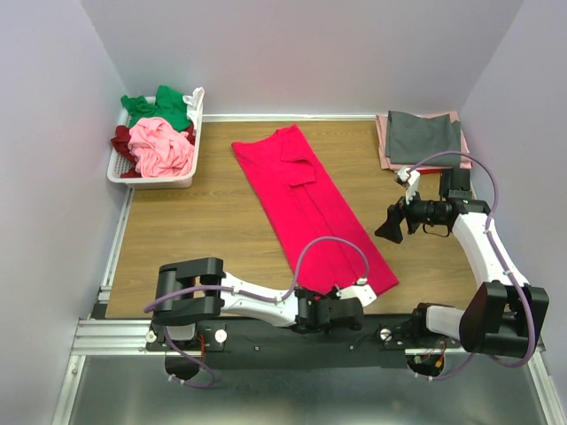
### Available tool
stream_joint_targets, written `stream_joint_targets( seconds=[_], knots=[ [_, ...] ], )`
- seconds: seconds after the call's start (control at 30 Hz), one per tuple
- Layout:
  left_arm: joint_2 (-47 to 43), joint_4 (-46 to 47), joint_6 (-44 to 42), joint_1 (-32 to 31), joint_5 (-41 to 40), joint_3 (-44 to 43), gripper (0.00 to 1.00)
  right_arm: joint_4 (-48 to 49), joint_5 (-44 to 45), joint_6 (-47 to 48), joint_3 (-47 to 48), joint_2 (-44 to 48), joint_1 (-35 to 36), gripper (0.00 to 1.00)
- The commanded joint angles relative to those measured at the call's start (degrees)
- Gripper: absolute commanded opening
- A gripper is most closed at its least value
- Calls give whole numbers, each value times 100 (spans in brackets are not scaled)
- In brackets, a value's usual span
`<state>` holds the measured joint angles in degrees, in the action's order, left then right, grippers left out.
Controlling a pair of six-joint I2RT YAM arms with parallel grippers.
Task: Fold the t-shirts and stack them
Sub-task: Fold the tshirt
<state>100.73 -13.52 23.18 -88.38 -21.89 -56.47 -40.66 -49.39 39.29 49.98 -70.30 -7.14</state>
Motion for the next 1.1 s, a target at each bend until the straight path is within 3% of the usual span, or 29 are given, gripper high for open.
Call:
stream_joint_targets(
  seconds=[0.0,0.17,0.23,0.37,0.5,0.57,0.6,0.7,0.8,1.07],
  knots=[
    [140,-336,20,49,-465,48,20,-187,-168,79,-41,-10,-33,98],
    [-123,-266,-155,49,-238,39,0,-283,-72,280,-76,-27,-33,98],
    [-185,-239,-217,49,-115,74,0,-433,-19,552,-67,-27,-33,98],
    [-317,-151,-279,49,18,153,0,-1409,244,2088,74,-89,-42,94],
    [-431,-20,-297,75,97,233,0,-3173,719,4939,241,-291,-42,83],
    [-492,51,-305,93,176,311,0,-3744,825,5744,118,-361,-34,83],
    [-554,112,-305,110,185,338,0,-3843,860,6409,13,-353,-33,83],
    [-712,209,-253,189,352,434,0,-3888,904,7098,-426,-186,-7,83],
    [-870,350,-226,233,501,514,0,-3660,1053,7207,-779,-54,204,83],
    [-879,385,-270,295,704,523,0,-2624,1387,6382,-1007,52,1125,78]
  ],
)
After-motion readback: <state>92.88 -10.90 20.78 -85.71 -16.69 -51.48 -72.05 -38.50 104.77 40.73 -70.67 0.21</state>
